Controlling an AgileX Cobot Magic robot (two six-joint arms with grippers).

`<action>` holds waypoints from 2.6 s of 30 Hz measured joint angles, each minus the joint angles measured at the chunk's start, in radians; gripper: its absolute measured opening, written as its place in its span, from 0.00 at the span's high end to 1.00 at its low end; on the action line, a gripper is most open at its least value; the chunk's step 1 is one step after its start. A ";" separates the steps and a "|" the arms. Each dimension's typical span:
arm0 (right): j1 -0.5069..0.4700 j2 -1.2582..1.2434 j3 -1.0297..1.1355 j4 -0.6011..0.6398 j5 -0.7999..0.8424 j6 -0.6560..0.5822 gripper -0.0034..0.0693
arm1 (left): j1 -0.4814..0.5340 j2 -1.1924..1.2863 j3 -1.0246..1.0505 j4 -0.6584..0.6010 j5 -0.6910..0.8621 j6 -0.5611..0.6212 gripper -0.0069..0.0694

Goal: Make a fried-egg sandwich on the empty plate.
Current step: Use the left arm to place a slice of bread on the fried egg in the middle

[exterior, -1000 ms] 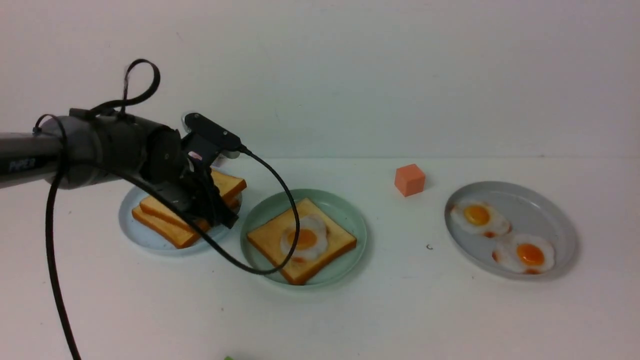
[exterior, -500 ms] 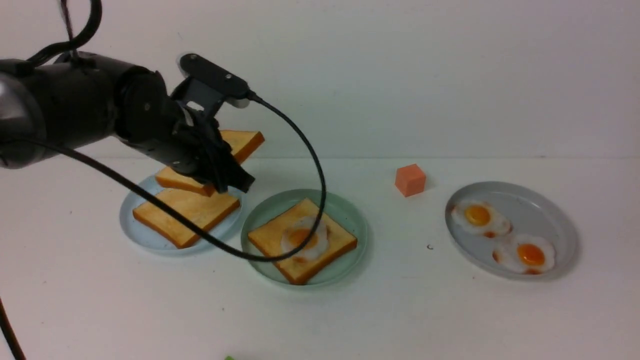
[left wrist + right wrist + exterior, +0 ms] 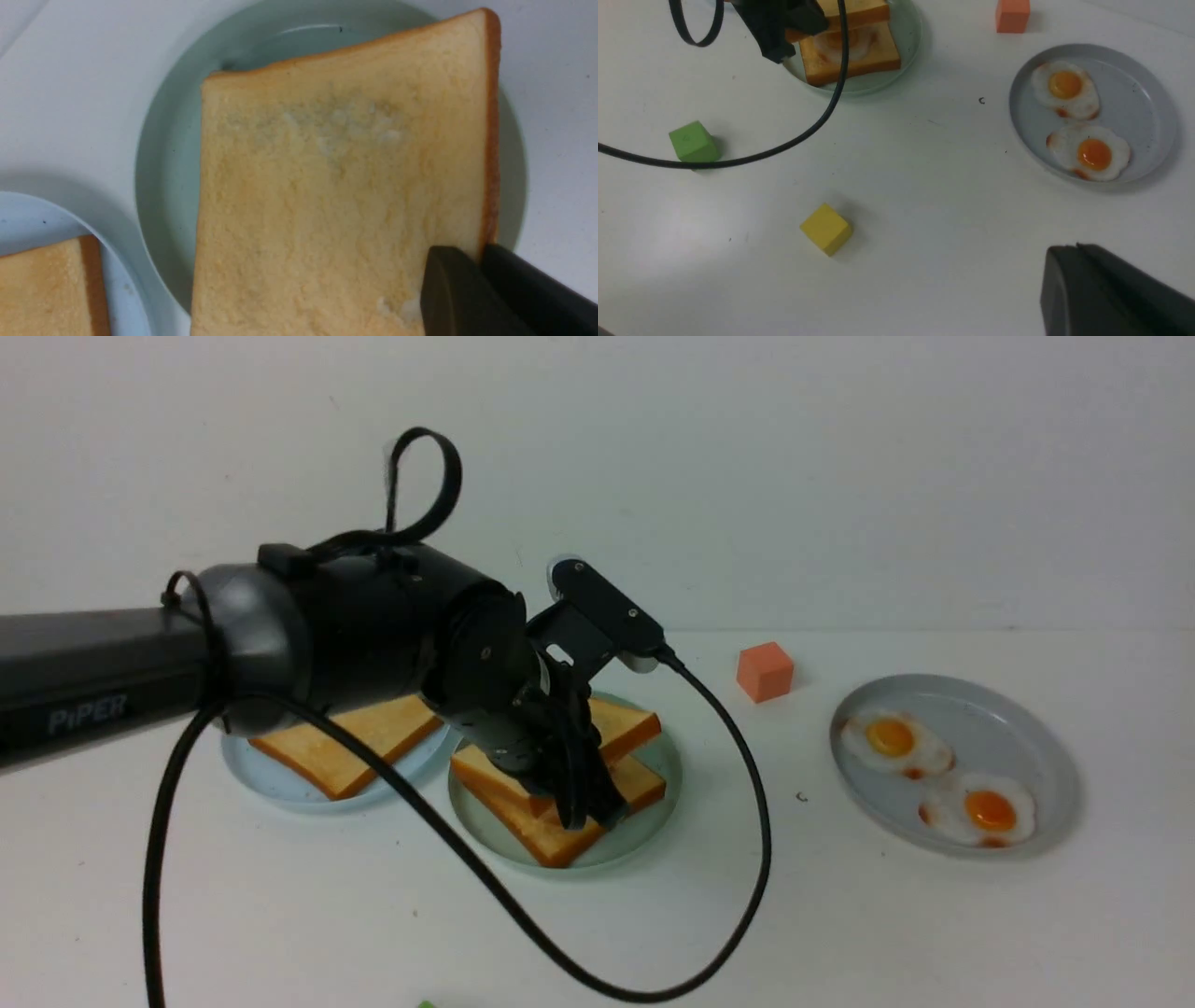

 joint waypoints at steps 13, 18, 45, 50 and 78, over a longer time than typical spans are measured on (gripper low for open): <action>0.000 0.000 0.000 0.009 0.001 0.001 0.90 | 0.000 0.009 0.001 0.025 0.011 -0.001 0.87; 0.000 0.000 0.000 0.009 -0.005 0.001 0.90 | 0.000 0.009 0.001 0.033 0.011 -0.001 0.87; 0.000 0.000 0.000 0.014 -0.008 0.001 0.89 | 0.001 0.052 0.001 0.109 -0.056 -0.001 0.87; 0.000 0.000 0.000 0.017 -0.008 0.001 0.89 | 0.001 0.057 0.001 0.089 -0.045 -0.001 0.87; 0.000 -0.002 0.000 0.017 -0.038 0.001 0.87 | 0.000 0.096 0.001 0.039 -0.073 0.002 0.51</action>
